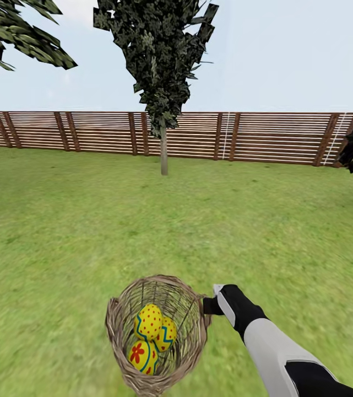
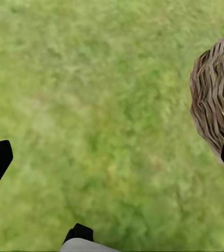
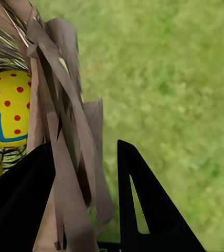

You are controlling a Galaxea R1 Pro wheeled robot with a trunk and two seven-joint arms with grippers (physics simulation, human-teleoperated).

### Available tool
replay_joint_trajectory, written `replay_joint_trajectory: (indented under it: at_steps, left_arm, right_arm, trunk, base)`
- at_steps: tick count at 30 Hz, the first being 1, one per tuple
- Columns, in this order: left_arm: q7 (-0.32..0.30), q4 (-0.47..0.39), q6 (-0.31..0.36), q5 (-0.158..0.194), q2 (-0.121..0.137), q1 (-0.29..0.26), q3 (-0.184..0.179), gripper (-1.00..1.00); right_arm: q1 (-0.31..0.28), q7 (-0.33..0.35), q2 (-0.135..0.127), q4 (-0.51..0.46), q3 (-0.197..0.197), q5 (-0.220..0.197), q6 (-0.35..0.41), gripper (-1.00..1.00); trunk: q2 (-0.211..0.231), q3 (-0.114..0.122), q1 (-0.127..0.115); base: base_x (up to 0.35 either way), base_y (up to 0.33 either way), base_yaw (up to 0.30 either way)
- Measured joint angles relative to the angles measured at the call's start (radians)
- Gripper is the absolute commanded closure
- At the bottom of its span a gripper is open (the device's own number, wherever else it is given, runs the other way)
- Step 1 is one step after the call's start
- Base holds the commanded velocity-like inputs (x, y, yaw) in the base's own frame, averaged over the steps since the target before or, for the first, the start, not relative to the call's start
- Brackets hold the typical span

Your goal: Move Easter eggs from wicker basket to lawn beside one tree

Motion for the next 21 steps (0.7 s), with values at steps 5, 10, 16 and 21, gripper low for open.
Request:
replay_joint_trajectory:
  at_steps: [5,10,16,21]
  left_arm:
    - [0.000,0.000,-0.001,0.000,0.000,0.000,0.000,-1.00]
    - [0.000,0.000,-0.001,0.000,0.000,0.000,0.000,-1.00]
    - [0.001,0.001,-0.001,0.000,-0.001,0.000,0.000,-1.00]
    - [0.001,0.001,-0.001,0.000,-0.001,0.000,0.000,-1.00]
  right_arm:
    - [0.000,0.031,-0.001,-0.001,-0.001,-0.004,-0.001,1.00]
    - [0.000,0.037,-0.003,-0.001,-0.001,0.004,0.000,1.00]
    - [0.000,0.037,-0.002,-0.001,-0.001,0.003,-0.001,1.00]
    - [0.000,0.037,-0.002,-0.001,-0.001,0.003,-0.001,1.00]
  trunk:
    - [0.000,0.000,0.000]
    - [0.000,0.000,0.000]
    - [0.000,0.000,0.000]
    - [0.000,0.000,0.000]
  base:
    - [0.339,0.000,0.000]
    - [0.339,0.000,0.000]
    - [0.339,0.000,0.000]
    - [0.339,0.000,0.002]
